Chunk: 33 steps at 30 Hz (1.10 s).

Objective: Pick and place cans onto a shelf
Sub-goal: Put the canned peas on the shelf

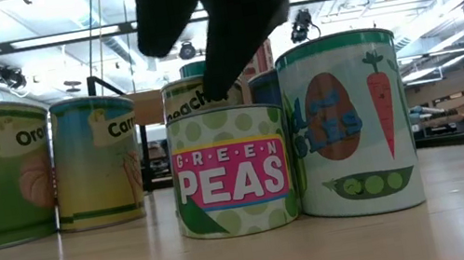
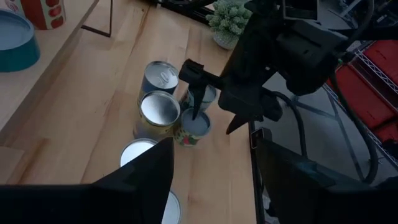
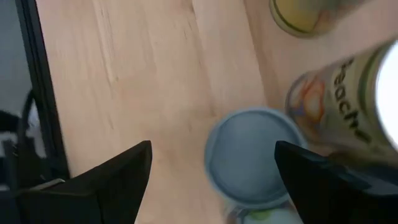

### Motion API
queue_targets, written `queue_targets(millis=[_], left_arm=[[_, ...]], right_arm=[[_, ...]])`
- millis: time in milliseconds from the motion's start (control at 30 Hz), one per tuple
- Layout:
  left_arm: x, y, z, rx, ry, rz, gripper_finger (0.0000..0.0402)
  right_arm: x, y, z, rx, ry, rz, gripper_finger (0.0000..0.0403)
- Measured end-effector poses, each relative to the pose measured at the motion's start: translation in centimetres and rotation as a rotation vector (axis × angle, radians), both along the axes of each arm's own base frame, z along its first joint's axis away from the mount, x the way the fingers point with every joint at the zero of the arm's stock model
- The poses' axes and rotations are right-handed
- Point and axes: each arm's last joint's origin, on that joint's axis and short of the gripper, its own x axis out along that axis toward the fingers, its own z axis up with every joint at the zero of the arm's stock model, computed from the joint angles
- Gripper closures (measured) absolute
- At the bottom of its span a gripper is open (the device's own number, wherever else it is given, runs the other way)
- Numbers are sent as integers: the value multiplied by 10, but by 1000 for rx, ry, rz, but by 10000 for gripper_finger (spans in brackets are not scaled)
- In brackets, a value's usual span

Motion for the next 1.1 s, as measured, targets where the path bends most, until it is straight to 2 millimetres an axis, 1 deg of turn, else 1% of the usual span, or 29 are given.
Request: queue_targets(millis=[133,267,333,500,567,833,1000,1100], left_arm=[[0,0,0,0,0,0,169],[0,0,0,0,0,0,169],[0,0,0,-1,0,1,169],[0,0,0,-5,1,3,169],[0,0,0,-5,1,3,169],[0,0,0,1,1,0,169],[0,0,0,1,0,0,169],[0,0,0,1,0,0,169]], right_arm=[[2,-13,-3,24,70,27,56],[2,-24,-13,31,123,7,56],[2,-27,-14,31,141,12,56],[-2,-29,-16,27,189,17,56],[-5,-28,-13,19,215,20,56],[-19,-17,-6,-20,295,53,56],[-19,-12,1,-36,254,58,56],[-17,-13,5,-48,228,9,56]])
